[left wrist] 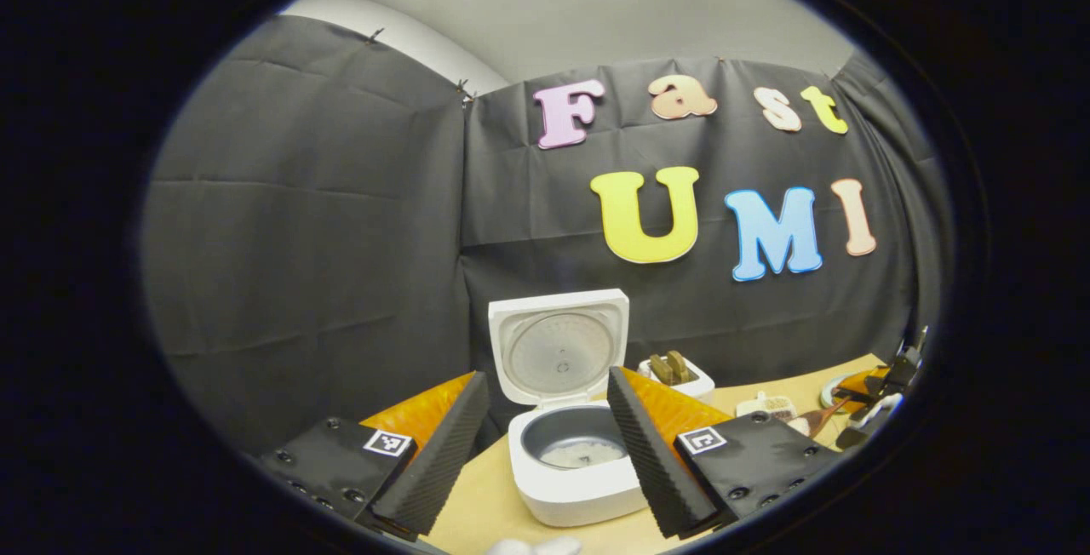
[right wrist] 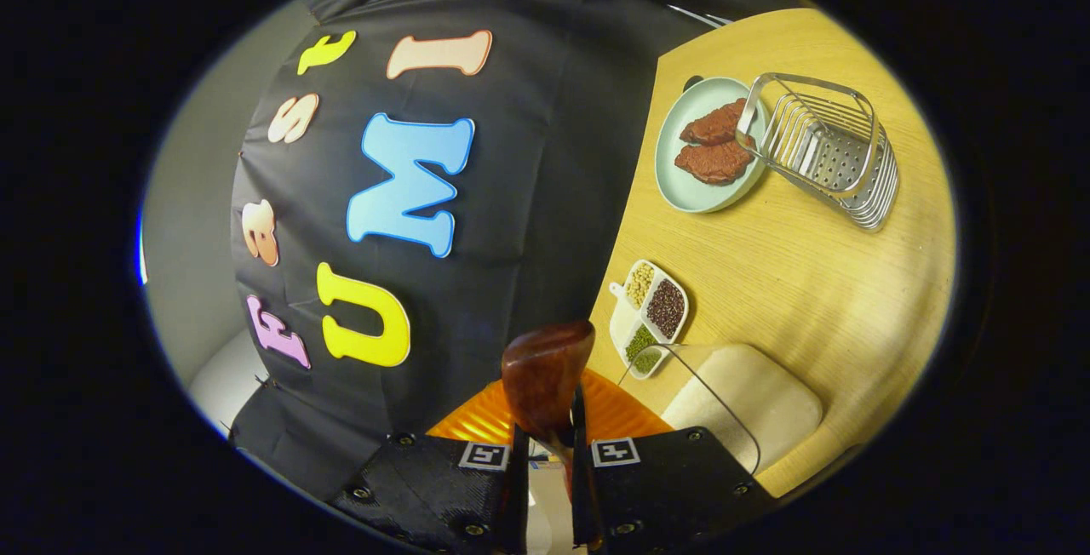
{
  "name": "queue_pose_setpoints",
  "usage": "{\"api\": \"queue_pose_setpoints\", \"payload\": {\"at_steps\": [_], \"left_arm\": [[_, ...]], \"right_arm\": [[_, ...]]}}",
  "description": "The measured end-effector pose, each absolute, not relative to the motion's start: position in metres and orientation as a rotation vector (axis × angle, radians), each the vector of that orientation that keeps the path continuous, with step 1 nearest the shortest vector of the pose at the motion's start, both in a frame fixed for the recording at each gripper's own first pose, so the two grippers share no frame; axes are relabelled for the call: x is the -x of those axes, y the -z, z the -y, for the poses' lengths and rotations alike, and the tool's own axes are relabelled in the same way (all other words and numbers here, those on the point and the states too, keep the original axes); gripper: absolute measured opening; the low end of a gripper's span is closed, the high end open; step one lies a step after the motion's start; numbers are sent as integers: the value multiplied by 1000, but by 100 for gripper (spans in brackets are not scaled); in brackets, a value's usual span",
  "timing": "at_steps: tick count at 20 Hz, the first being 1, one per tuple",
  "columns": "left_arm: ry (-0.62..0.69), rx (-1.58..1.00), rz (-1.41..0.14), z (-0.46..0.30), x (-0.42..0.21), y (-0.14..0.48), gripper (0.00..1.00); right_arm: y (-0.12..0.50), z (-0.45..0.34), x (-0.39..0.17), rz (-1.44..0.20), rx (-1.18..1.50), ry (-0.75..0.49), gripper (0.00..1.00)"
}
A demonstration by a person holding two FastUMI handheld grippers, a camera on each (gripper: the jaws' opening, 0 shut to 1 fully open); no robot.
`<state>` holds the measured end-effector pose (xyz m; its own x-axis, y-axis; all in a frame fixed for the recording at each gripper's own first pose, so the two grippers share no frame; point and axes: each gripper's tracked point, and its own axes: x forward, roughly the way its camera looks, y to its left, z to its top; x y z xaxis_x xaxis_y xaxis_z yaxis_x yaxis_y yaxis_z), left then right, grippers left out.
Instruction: Close the left gripper, press the button to open the rice cooker; take a wooden spoon from the chopstick holder with the right hand, scoop a spoonful of rice and pour it into the rice cooker, then put the wooden spoon back into the chopstick holder.
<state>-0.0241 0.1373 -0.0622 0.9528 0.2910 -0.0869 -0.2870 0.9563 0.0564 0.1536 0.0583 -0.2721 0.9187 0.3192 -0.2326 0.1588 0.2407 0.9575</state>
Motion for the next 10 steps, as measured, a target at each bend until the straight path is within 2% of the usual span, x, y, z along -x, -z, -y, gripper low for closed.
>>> {"api": "queue_pose_setpoints", "payload": {"at_steps": [5, 10], "left_arm": [[-309, -43, -83, -144, 36, 66, 97], [-332, -33, -96, -157, 46, 80, 97]], "right_arm": [[224, -94, -146, -431, -1359, -180, 20], [172, -169, -150, -454, -1412, -261, 21]]}}
